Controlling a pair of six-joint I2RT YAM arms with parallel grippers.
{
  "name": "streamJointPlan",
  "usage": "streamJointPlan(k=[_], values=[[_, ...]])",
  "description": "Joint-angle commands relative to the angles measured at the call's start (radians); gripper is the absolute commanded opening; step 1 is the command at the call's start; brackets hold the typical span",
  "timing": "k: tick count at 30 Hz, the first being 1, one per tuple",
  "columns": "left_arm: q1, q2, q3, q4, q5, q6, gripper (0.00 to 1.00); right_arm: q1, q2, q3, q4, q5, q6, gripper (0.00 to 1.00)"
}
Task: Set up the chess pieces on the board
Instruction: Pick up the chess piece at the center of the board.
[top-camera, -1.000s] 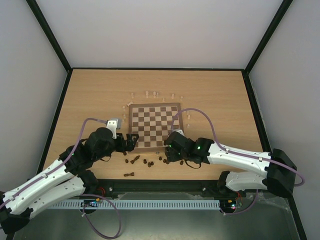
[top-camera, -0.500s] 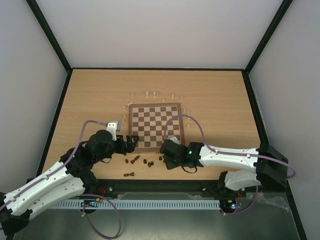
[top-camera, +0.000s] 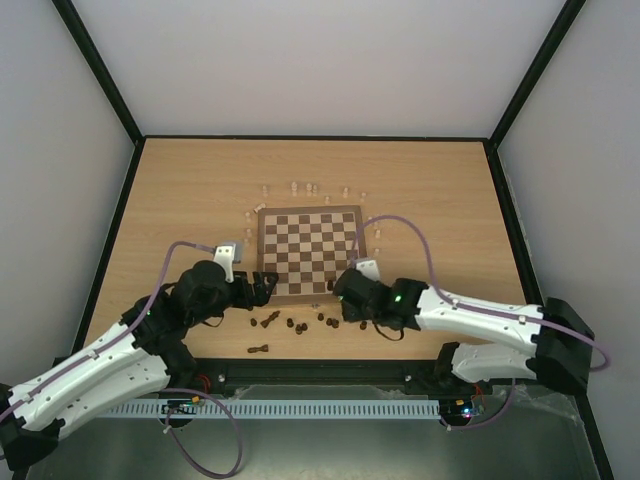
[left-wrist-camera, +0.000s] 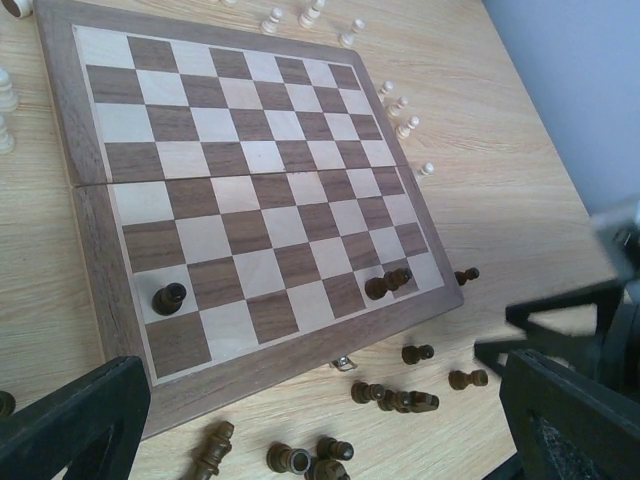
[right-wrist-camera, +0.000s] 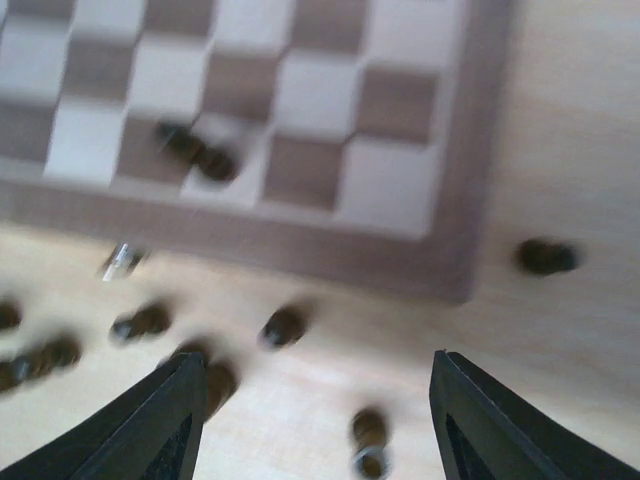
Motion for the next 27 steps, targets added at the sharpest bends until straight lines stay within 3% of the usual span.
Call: streamJointPlan(k=[1,6,9,15,27], values=[[-0.005,0.02,-0.006,0.035,0.02,0.012,0.99,-0.152,-0.08,0.006,-0.093,0.103,0.037,0.62],[-0.005,0.059,0.013,0.025,0.022,0.037,0.99,-0.322,-0.099,-0.002,-0.094,0.087,-0.015,0.62],[-0.006,0.086,0.018,0.028,0.024,0.045,0.99,-0.412,-0.073,-0.032,-0.024,-0.01,-0.062,0.6],[-0.005,0.105,0.018,0.042,0.035,0.061,0.99,-0.472,0.004,-0.054,0.02,-0.039,-0.086,0.52],[-0.006,0.104,0.013,0.055,0.049,0.07,0.99,-0.477,0.112,-0.093,0.095,-0.093,-0.083,0.39]])
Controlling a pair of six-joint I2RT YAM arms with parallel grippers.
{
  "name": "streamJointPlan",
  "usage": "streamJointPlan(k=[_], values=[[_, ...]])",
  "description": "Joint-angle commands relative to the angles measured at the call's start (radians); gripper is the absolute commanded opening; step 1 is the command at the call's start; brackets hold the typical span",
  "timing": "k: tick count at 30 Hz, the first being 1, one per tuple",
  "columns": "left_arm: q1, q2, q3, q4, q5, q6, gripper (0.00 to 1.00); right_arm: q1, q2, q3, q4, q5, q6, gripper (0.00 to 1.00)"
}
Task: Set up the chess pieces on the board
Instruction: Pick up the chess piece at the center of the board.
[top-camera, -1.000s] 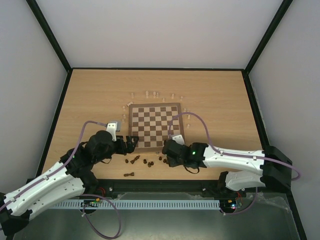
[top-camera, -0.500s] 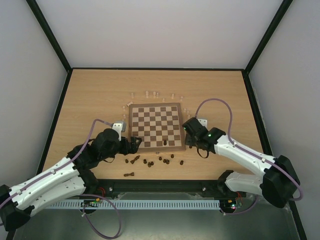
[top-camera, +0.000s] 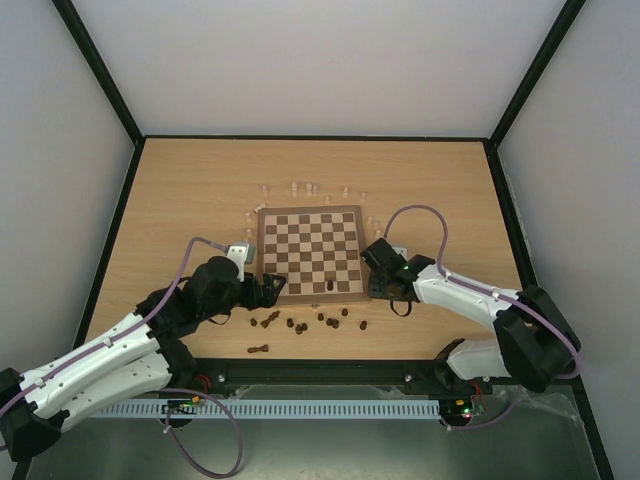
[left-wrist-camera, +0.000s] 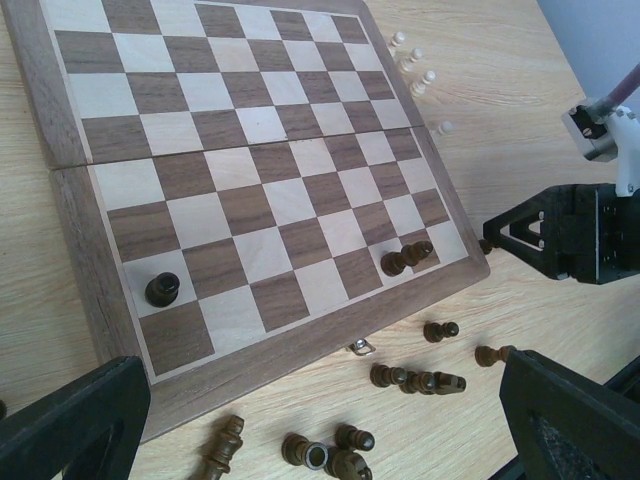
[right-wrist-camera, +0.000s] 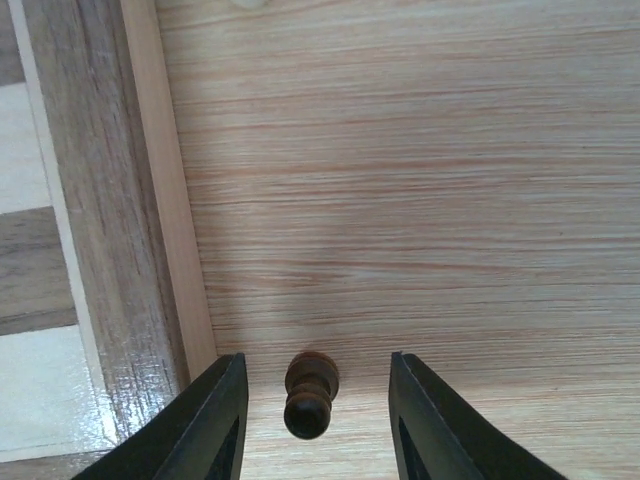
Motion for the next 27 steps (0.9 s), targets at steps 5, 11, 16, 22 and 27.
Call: streamJointPlan(k=[5,11,16,22,27], values=[[-0.005,-0.002,0.012,0.02,0.014,0.014,0.99,-0.004,0.023,-0.04,0.014,-0.018,0.008,0.36],[-0.006,-0.005,0.011,0.02,0.014,0.015,0.99,-0.004,0.04,-0.043,0.019,-0.007,0.004,0.25],[-0.005,-0.004,0.012,0.02,0.015,0.016,0.99,-0.004,0.049,-0.032,0.016,0.003,-0.003,0.13],[-0.006,-0.005,0.011,0.021,0.015,0.014,0.99,-0.005,0.009,0.005,-0.044,0.037,-0.014,0.02],[-0.005,0.003,0.013,0.016,0.012,0.013,0.99,-0.004,-0.064,0.09,-0.12,0.047,-0.051,0.02]])
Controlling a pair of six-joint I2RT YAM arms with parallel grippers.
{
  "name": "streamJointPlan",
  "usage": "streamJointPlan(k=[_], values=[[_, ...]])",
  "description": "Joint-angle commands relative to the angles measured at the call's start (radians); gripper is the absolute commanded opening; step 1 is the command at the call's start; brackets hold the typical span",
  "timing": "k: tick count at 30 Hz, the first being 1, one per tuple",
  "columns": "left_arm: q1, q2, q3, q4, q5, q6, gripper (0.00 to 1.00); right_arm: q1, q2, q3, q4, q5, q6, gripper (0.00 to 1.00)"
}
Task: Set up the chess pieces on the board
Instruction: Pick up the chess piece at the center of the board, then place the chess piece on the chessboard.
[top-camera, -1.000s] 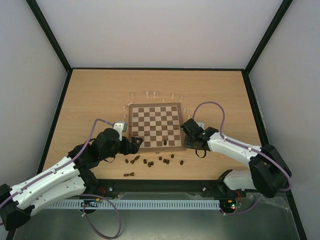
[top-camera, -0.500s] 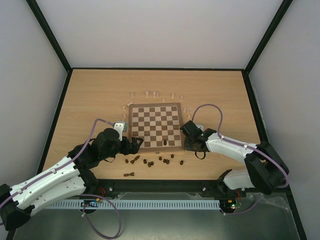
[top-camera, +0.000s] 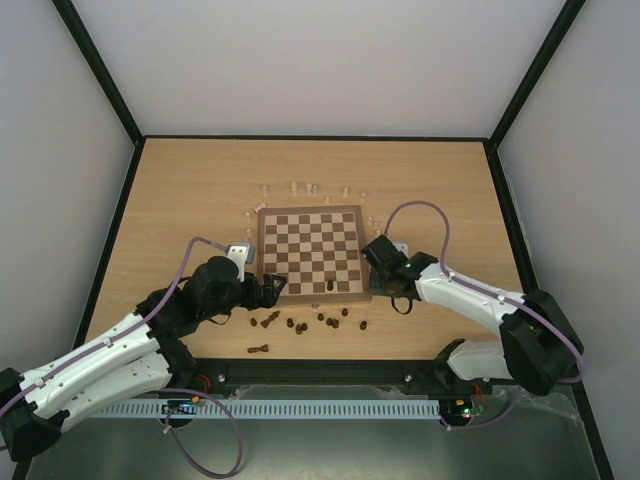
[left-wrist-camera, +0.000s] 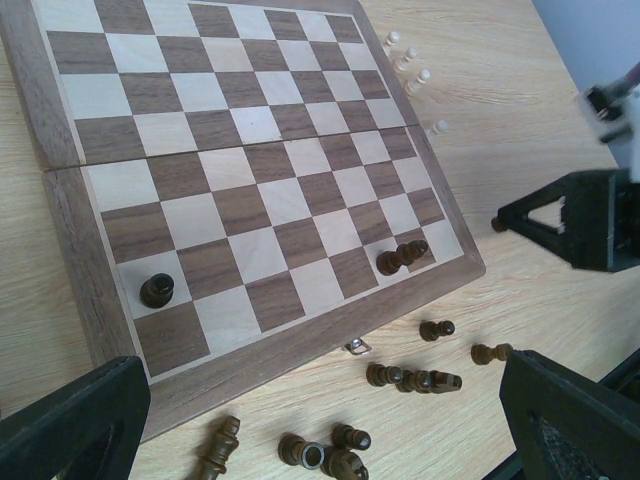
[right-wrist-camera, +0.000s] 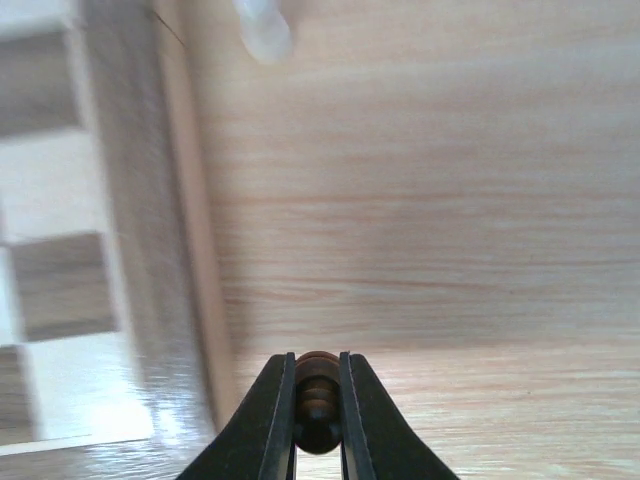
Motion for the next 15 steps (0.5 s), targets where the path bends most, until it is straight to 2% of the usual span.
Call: streamJointPlan(k=[1,5,15], values=[[-0.006,0.003,0.012,0.009,0.002,0.008,0.99,-0.003,-0.072,0.103,-0.115,0.029,-0.042,0.02],[-0.006,0.006,0.014,0.006,-0.009,0.005,0.99,0.003,-0.066,0.168,-0.141,-0.008,-0.082,0.02],[-0.006,-0.003,0.021,-0.012,-0.04,-0.011,0.99,0.035,0.088,0.271,-0.147,-0.074,-0.172,0.05]])
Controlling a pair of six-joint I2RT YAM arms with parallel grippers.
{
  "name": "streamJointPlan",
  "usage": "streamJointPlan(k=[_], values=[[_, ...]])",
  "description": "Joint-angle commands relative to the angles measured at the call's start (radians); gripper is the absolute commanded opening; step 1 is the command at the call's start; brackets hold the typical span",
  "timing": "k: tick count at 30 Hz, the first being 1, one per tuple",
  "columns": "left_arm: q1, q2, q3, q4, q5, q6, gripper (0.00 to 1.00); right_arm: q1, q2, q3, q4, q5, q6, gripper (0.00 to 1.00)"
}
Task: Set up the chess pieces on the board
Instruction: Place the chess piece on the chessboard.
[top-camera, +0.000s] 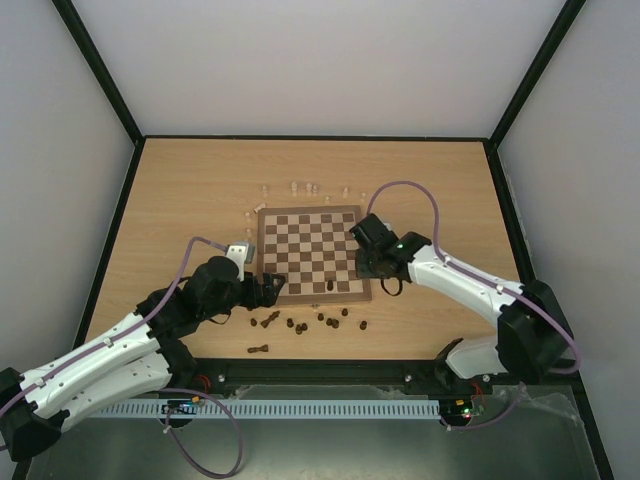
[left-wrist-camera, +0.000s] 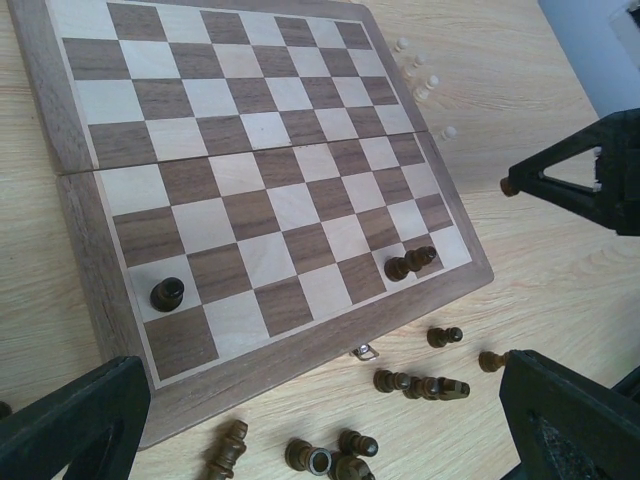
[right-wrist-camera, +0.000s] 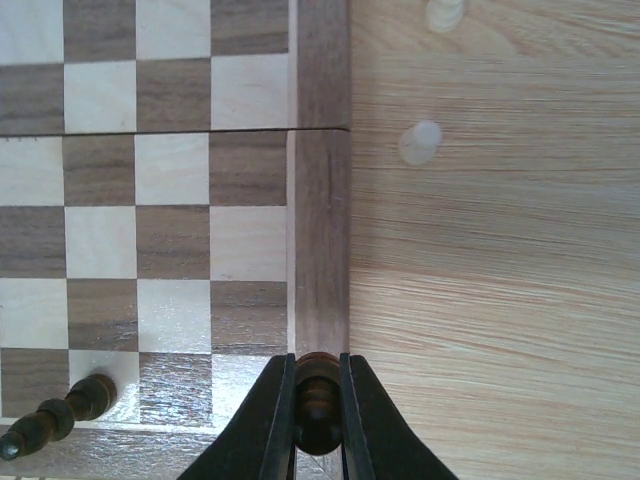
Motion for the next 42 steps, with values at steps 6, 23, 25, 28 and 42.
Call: streamJointPlan(k=[6,23,25,28,42], values=[[-0.005,-0.004,0.02,-0.017,-0.031,-0.016,0.99,0.055,0.133,0.072,-0.053,-0.027,-0.062,0.05],[-0.006,-0.001,0.02,-0.023,-0.047,-0.024,0.99,0.079,0.235,0.099,-0.009,-0.01,-0.08,0.08],[-0.005,-0.002,0.02,-0.023,-0.048,-0.024,0.99,0.079,0.246,0.103,-0.007,-0.013,-0.082,0.08],[-0.005,0.0,0.02,-0.023,-0.05,-0.025,0.99,0.08,0.252,0.105,0.002,-0.019,-0.085,0.09],[-0.006,0.014,0.023,-0.032,-0.068,-0.035,0.99,0.08,0.265,0.099,0.025,-0.023,-0.101,0.2]])
